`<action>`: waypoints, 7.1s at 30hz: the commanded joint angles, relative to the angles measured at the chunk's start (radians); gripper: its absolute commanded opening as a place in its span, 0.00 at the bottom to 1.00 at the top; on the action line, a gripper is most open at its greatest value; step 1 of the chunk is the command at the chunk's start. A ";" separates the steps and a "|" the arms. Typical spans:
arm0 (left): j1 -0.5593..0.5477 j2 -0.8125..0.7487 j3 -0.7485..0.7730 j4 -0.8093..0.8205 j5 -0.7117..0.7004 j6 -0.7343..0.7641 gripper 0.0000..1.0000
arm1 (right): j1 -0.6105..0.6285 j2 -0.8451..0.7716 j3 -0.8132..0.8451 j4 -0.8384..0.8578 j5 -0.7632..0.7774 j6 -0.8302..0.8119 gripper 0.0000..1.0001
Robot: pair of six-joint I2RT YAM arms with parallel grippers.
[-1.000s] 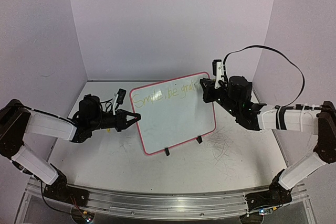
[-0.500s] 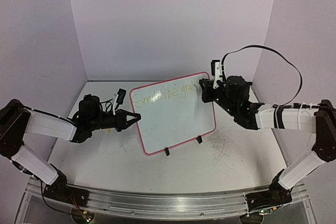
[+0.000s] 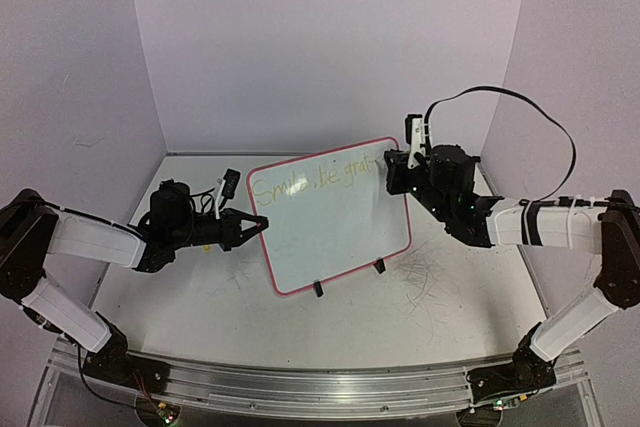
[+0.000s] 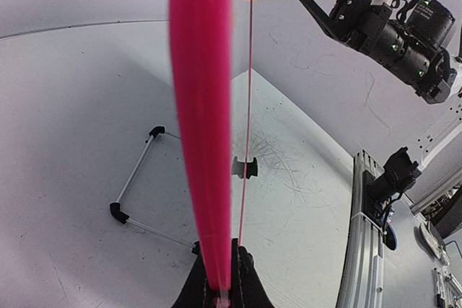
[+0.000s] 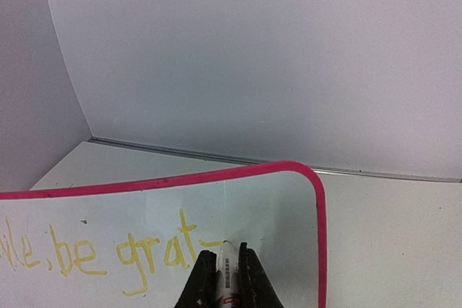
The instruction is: Write a sentence on the whiteboard
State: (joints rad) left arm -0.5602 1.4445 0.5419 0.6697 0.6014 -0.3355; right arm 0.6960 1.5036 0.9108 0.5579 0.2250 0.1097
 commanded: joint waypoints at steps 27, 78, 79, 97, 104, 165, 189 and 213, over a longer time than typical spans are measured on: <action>0.009 -0.029 -0.011 -0.013 -0.047 0.075 0.00 | 0.000 0.025 0.022 0.037 -0.060 0.031 0.00; 0.008 -0.031 -0.011 -0.018 -0.053 0.070 0.00 | -0.061 -0.049 -0.006 0.125 -0.115 -0.006 0.00; 0.008 -0.031 -0.011 -0.018 -0.053 0.070 0.00 | -0.060 -0.045 -0.003 0.125 -0.110 -0.008 0.00; 0.009 -0.036 -0.008 -0.022 -0.052 0.076 0.00 | -0.060 0.014 0.045 0.111 -0.074 -0.030 0.00; 0.009 -0.036 -0.007 -0.022 -0.051 0.078 0.00 | -0.059 0.019 0.043 0.092 -0.106 -0.030 0.00; 0.009 -0.043 -0.014 -0.023 -0.050 0.073 0.00 | -0.056 0.003 0.037 0.043 -0.088 0.002 0.00; 0.009 -0.051 -0.019 -0.027 -0.051 0.069 0.00 | -0.072 -0.082 -0.034 0.064 -0.174 0.011 0.00; 0.008 -0.047 -0.012 -0.030 -0.054 0.073 0.00 | -0.072 -0.007 0.011 0.069 -0.083 0.004 0.00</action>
State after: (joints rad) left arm -0.5602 1.4239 0.5320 0.6525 0.5983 -0.3286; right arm 0.6285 1.4784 0.8764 0.6086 0.1191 0.1169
